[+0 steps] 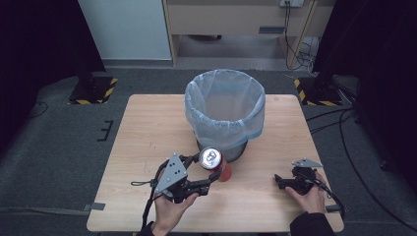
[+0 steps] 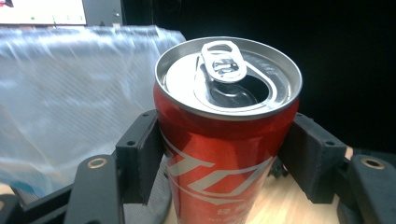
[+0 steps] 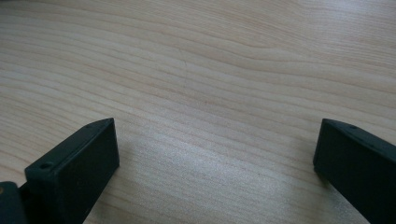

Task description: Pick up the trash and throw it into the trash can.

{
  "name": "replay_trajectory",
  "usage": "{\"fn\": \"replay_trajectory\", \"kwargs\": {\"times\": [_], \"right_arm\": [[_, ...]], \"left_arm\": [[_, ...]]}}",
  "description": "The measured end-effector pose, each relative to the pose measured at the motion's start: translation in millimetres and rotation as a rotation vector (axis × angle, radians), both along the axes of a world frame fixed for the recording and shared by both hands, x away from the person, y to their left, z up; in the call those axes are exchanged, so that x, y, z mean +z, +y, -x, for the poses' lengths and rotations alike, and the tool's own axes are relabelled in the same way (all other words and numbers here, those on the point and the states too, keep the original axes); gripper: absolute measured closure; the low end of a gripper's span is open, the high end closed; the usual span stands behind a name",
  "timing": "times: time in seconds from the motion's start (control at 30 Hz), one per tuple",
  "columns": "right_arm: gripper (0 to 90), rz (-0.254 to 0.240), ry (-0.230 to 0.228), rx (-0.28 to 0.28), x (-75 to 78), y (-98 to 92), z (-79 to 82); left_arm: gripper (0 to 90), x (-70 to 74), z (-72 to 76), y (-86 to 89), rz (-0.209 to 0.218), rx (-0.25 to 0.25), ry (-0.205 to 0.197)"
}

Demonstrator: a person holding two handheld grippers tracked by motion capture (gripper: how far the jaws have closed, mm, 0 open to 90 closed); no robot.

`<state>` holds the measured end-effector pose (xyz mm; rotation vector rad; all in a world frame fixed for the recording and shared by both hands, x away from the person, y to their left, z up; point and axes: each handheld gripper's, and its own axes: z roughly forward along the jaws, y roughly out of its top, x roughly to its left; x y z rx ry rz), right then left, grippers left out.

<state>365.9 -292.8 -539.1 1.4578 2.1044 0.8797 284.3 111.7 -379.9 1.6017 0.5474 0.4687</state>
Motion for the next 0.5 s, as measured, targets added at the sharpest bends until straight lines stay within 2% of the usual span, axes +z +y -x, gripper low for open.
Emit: {"fn": "replay_trajectory", "kwargs": {"times": [0.2,0.5], "right_arm": [[0.4,0.000,0.000,0.000,0.0,0.0,0.0],[0.4,0.000,0.000,0.000,0.0,0.0,0.0]], "left_arm": [[33.5,20.2,-2.4,1.3,0.018,0.008,-0.038],[33.6,47.6,-6.0,2.1,0.067,0.015,-0.086]]}}
